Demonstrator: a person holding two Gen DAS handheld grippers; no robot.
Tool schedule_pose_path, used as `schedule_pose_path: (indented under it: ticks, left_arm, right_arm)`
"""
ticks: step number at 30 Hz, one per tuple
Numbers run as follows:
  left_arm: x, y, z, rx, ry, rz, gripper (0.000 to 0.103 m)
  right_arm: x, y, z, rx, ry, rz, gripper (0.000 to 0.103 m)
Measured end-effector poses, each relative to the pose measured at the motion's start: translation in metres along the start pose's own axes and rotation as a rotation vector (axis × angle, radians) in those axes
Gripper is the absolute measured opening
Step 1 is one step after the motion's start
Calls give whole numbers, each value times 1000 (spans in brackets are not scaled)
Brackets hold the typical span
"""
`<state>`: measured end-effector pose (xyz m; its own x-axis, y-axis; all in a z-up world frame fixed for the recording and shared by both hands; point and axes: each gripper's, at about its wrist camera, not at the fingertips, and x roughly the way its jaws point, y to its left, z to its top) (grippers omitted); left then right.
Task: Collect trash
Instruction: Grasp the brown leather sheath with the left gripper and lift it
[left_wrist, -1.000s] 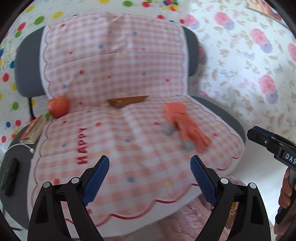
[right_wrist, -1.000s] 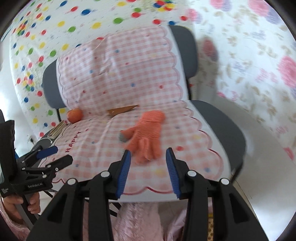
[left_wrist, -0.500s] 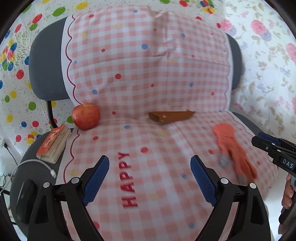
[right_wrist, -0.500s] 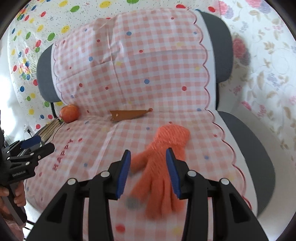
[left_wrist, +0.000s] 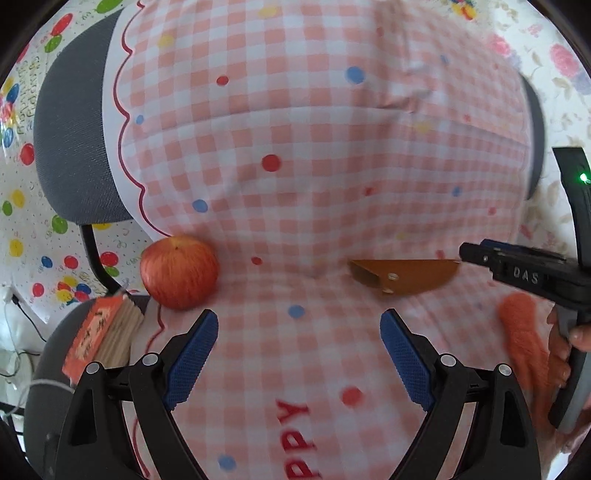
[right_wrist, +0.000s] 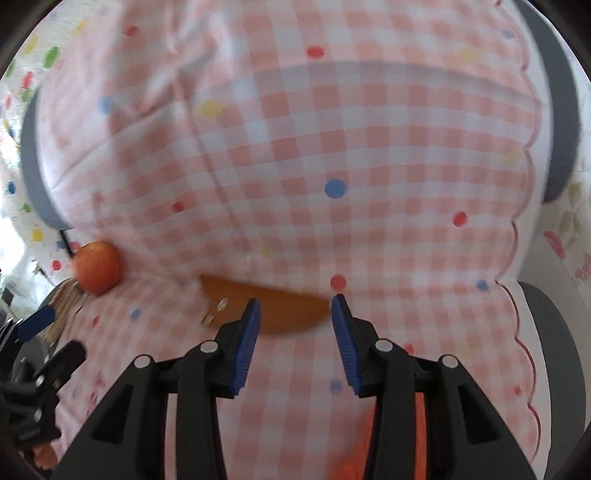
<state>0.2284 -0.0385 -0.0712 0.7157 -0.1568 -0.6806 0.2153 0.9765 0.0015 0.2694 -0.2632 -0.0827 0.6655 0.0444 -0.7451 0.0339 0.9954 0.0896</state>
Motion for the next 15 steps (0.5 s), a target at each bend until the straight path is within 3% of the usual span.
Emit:
schedule_pose_path:
  ticks: [4,9,15]
  left_arm:
    - [28,7,6,0,32,37,89]
    - [52,13,5,-25,90,18,89]
    - [43,24,-1,-63,95,17,89]
  right_arm:
    - [30,-1,14,13,20,-43,40]
    - [62,0,18,20,87,-52,39]
    - [55,11,8,-20,148,21,39]
